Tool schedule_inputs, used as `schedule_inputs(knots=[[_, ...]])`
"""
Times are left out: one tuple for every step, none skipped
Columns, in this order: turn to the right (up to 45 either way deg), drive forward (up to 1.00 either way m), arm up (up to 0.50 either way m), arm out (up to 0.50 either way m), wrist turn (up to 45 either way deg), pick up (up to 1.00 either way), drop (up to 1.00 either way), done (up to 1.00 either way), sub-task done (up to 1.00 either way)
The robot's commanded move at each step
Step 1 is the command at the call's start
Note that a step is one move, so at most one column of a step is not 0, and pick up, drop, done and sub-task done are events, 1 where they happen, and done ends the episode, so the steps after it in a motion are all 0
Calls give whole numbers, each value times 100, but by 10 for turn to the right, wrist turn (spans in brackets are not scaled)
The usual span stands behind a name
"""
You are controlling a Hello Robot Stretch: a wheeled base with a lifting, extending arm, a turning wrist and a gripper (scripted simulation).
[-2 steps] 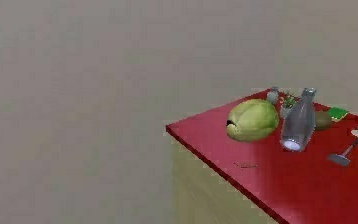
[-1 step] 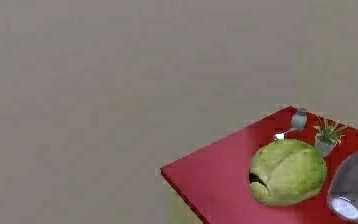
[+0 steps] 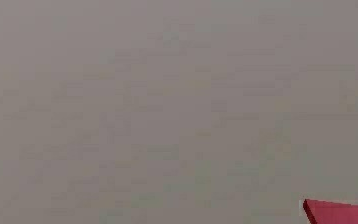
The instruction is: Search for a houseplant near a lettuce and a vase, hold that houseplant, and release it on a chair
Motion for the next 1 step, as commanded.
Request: schedule_inputs(knots=[[90,0,0,0,0,0,0,0,0]])
